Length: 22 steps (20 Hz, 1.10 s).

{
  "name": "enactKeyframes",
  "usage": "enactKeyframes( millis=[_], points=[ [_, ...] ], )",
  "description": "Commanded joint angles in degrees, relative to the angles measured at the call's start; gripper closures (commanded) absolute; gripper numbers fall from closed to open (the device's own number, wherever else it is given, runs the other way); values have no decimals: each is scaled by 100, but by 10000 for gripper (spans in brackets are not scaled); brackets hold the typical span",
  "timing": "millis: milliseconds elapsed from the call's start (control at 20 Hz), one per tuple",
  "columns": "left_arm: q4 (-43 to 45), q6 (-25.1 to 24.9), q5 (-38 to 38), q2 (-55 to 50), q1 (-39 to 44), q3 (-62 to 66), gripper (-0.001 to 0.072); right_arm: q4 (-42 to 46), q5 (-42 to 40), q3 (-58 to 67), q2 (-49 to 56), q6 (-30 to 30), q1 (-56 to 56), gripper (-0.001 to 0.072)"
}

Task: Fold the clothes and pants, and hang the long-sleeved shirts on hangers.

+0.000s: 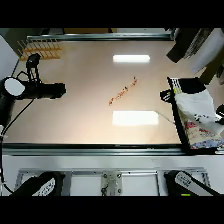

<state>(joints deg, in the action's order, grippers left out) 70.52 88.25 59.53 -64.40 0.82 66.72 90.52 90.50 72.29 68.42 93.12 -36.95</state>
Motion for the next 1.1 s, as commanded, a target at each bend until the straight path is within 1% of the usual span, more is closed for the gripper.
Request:
enactKeyframes(
  millis=[0, 50, 100, 150, 300, 450, 550, 650, 800, 850, 900, 950, 1050],
  points=[
    [2, 0, -2, -9, 4, -4, 699, 81, 151, -127, -48, 17, -2, 600],
    [4, 0, -2, -9, 2, -4, 699, 79, 153, -146, -79, 15, -2, 361],
    [4, 0, -2, -9, 2, -4, 699, 52, 149, -151, -114, 15, 7, 147],
    [4, 0, -2, -9, 4, -4, 699, 11, 85, -151, -197, 15, 22, 126],
    [0, 0, -2, -9, 4, -4, 699, -245, -518, -151, -789, 7, 258, 126],
    [0, 2, -9, -9, 4, -4, 699, -1005, -1202, -151, -1464, -33, 844, 125],
    [0, 2, -22, -7, 2, -4, 699, -1537, -1504, -151, -1696, -31, 1344, 125],
    [-7, 7, -2, -7, 2, -4, 699, -1779, -1617, -151, -1764, -31, 1875, 126],
    [-2, 4, -20, -7, 4, -4, 699, -1773, -1613, -151, -1740, -31, 2520, 136],
    [-2, 4, -20, -7, 2, -4, 699, -1770, -1613, -151, -1722, -31, 2667, 245],
    [-2, 4, -20, -7, 2, -4, 699, -1770, -1611, -151, -1720, -31, 2767, 520],
    [-2, 4, -20, -7, 2, -4, 699, -1775, -1613, -151, -1720, -28, 2822, 686],
    [-2, 4, -20, -7, 2, -4, 699, -1773, -1611, -151, -1720, -26, 2850, 692]
  ],
)
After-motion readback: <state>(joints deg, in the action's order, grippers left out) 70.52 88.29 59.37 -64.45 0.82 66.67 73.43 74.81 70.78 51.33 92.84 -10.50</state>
